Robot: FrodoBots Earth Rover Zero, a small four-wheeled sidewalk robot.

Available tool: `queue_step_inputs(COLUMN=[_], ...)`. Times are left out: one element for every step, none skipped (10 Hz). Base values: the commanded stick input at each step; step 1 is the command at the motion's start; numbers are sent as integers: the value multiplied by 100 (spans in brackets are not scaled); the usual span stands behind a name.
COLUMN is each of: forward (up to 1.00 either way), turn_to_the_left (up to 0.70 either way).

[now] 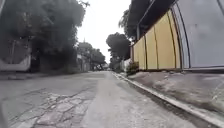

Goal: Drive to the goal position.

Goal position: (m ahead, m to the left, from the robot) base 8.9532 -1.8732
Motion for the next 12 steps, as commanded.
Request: queue_step_inputs(forward=[70,70,70,70,70,70,70,70,70,70,70,70], turn_to_the_left=[0,0,0,0,-2,-10,-30,-20,-3,0,0,0])
